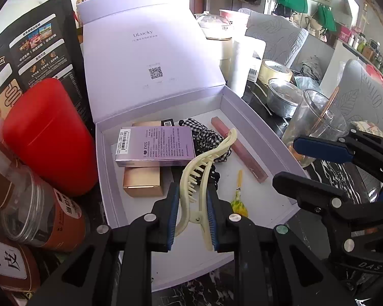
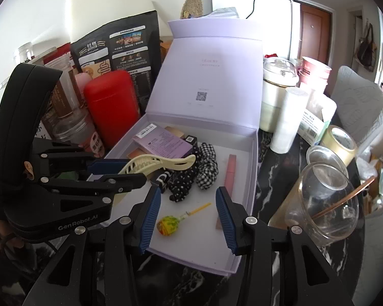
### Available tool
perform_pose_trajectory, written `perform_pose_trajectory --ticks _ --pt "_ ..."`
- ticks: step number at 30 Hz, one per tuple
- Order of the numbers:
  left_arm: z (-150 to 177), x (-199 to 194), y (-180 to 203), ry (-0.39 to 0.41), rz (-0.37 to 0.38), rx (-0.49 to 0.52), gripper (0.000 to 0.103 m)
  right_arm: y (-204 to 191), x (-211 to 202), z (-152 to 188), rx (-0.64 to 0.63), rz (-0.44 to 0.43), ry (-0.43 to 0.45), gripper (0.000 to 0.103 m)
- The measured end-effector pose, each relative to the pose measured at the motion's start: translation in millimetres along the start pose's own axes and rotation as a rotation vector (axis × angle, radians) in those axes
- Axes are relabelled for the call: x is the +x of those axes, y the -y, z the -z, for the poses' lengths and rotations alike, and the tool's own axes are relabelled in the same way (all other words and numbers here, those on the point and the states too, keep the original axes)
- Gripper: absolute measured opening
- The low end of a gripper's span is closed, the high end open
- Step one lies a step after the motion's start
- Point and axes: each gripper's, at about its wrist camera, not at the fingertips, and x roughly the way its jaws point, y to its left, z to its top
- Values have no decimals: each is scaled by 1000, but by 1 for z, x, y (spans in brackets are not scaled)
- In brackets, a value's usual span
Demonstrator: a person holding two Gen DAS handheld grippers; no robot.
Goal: Organize rigid objects
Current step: 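Lower both tools into the white box and open them to release, then withdraw both tools up out of the white box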
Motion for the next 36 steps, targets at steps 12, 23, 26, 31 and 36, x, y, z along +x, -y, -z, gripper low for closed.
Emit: perform_pose_trajectory --ticks 12,23,26,31,36 --pt "-2 -14 0 58 -88 3 97 -1 -14 -1 -1 11 19 44" --pt "-4 -33 -2 79 -72 -21 97 -4 -31 -2 1 28 44 44" --pt "-3 -42 0 89 -82 -23 97 -6 -37 -2 -2 37 54 44" --pt "-1 -58 2 113 -121 -23 97 -10 -50 -2 -7 47 76 44" --pt "1 -75 2 138 -124 -35 97 -15 -65 -3 -10 52 100 44"
